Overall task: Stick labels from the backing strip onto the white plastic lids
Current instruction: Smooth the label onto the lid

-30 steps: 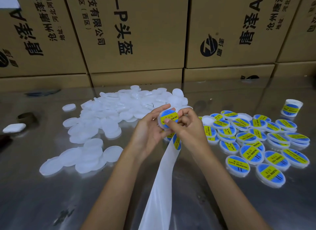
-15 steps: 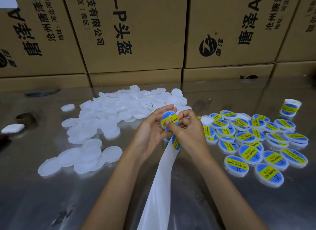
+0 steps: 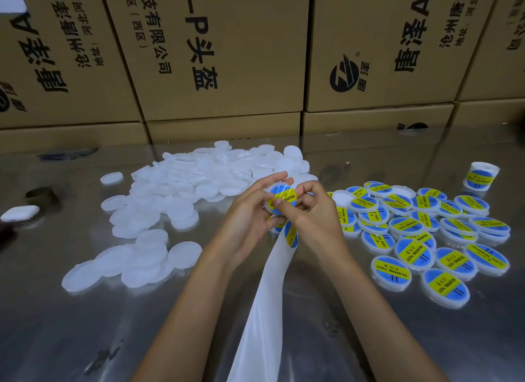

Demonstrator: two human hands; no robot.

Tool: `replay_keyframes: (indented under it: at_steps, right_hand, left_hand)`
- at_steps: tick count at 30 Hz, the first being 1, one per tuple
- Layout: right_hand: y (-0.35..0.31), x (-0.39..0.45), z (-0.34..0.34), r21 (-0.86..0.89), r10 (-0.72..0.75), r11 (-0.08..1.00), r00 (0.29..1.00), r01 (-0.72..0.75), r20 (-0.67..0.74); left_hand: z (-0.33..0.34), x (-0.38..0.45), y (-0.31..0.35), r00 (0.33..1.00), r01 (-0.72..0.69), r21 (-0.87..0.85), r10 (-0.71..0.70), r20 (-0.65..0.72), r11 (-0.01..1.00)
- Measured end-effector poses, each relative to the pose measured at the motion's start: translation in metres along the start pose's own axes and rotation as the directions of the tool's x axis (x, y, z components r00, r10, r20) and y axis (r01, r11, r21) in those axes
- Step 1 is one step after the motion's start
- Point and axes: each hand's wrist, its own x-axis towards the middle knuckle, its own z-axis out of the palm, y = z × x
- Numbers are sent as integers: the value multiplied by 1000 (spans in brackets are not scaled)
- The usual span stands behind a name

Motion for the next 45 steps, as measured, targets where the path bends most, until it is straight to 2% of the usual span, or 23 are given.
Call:
replay_keyframes:
  at_steps: [8, 13, 16, 22, 26, 32, 37, 39, 41, 43, 45]
  right_hand:
    - [2, 0, 0, -49, -23, 999, 1000, 23, 7]
    - [7, 1, -2, -228, -69, 972, 997, 60, -33]
    - [8, 1, -3, -389, -105, 918, 993, 78, -50]
    - [10, -3, -1, -506, -240, 845, 969, 176, -64]
    - [8, -7, 1, -516, -254, 840, 961, 166, -105]
    - [7, -9, -1, -609, -233, 785, 965, 115, -118]
    - [7, -9, -2, -602, -242, 777, 970, 181, -20]
    - [7, -9, -2, -581, -250, 794, 967, 180, -41]
    - [6, -7, -4, -553, -247, 816, 966, 168, -72]
    - [6, -4, -9, -518, -213, 843, 974, 142, -80]
    - [6, -4, -14, -483, -191, 865, 979, 135, -67]
  left_hand:
    - [3, -2, -1, 999, -22, 95, 25, -32, 995]
    - [4, -4, -3, 996, -57, 170, 69, -62, 984]
    - [2, -3, -3, 996, -59, 93, 65, -61, 994]
    - [1, -1, -2, 999, -42, -52, 40, -37, 998]
    - [4, -3, 2, 999, -49, -156, 47, -15, 986]
    - [11, -5, 4, 999, -45, -217, 50, 18, 975]
    - [12, -6, 7, 997, -20, -254, 38, 67, 967]
    - [10, -7, 7, 996, -41, -172, 54, 74, 984]
    - [7, -8, 5, 995, -93, 24, 92, 44, 995]
    - [4, -9, 4, 990, -139, 189, 136, 29, 972]
    - [2, -8, 3, 988, -155, 266, 155, 23, 951]
